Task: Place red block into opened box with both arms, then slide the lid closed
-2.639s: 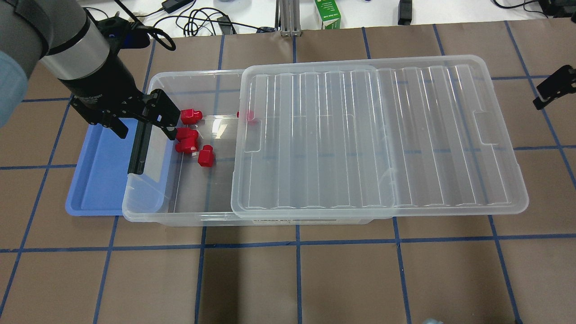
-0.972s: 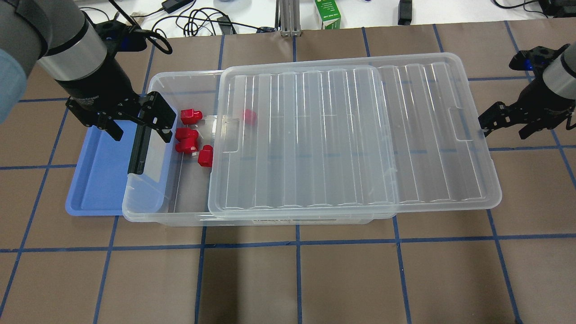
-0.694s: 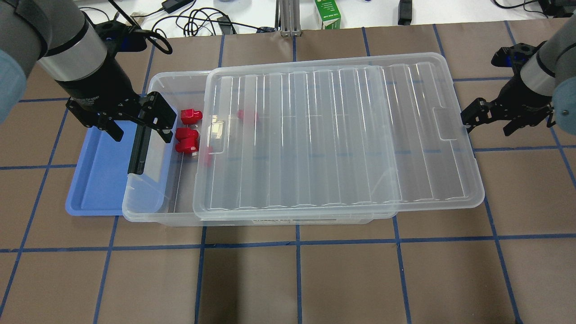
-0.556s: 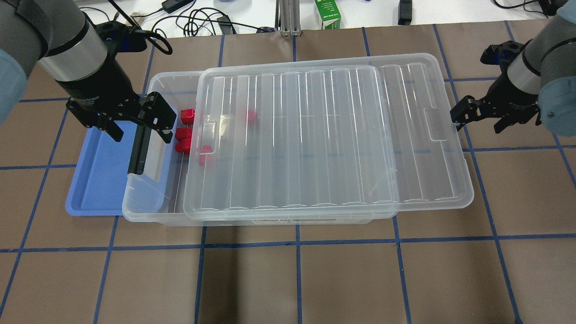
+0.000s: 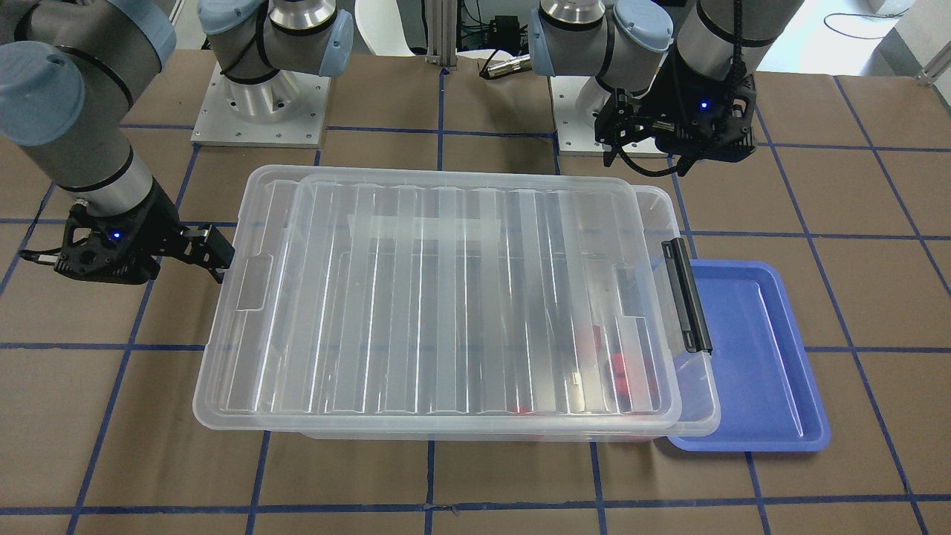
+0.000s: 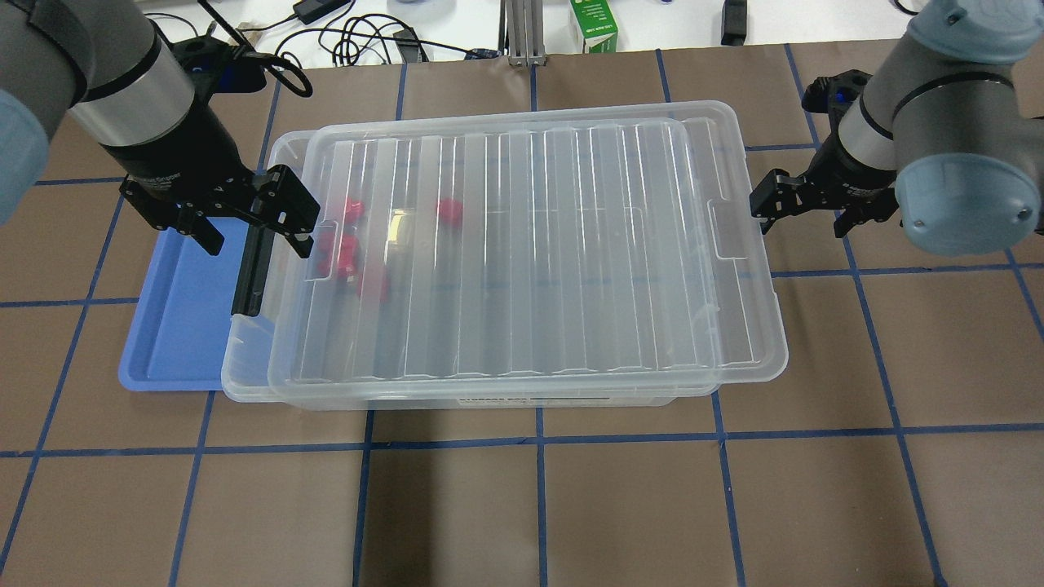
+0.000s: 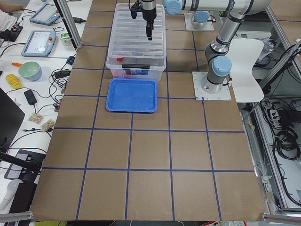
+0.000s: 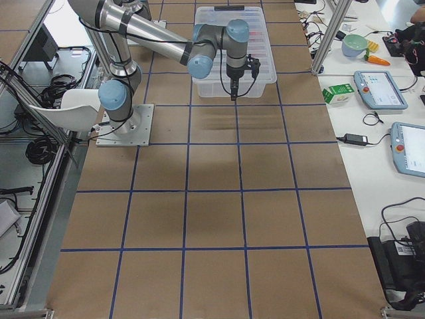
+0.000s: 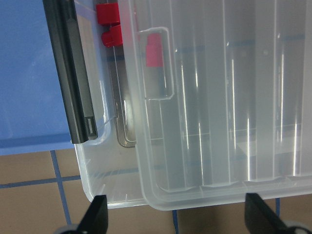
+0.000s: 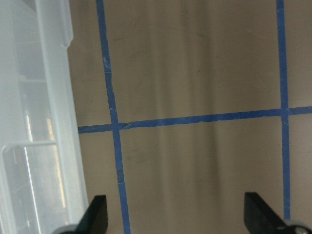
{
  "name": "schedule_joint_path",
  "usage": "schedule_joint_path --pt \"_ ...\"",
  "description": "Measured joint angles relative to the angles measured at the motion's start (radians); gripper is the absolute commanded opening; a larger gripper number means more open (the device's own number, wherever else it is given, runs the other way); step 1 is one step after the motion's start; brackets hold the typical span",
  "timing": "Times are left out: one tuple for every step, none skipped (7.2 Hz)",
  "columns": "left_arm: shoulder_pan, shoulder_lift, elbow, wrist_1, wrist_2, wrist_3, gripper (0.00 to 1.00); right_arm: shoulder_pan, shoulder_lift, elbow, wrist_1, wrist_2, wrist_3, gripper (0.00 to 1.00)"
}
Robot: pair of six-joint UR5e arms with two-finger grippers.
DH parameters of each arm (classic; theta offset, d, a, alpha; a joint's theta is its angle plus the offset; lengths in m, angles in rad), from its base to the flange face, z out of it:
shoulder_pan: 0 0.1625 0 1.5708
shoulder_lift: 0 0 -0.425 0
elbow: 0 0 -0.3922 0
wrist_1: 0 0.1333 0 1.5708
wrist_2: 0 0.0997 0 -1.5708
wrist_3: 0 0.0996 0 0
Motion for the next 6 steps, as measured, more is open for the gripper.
schedule_joint_path --pt "0.000 -0.001 0.000 0.000 0.000 0.000 1.00 0.024 0.005 0.000 -0.012 0.000 0.022 1.00" --pt "-0.001 -0.001 0.000 0.000 -0.001 0.000 1.00 0.050 0.015 -0.001 -0.031 -0.002 0.032 1.00" --pt "-0.001 -0.001 0.000 0.000 -0.003 0.000 1.00 0.069 0.026 -0.003 -0.049 -0.008 0.036 1.00" --pt "-0.002 -0.001 0.000 0.000 -0.002 0.000 1.00 0.076 0.032 -0.010 -0.057 -0.013 0.034 1.00" --pt "-0.002 -0.003 0.000 0.003 0.000 0.000 1.00 0.075 0.035 -0.029 -0.054 -0.017 0.028 1.00" --pt "-0.002 -0.004 0.000 0.006 0.000 0.000 1.00 0.071 0.031 -0.066 -0.027 -0.025 0.023 1.00"
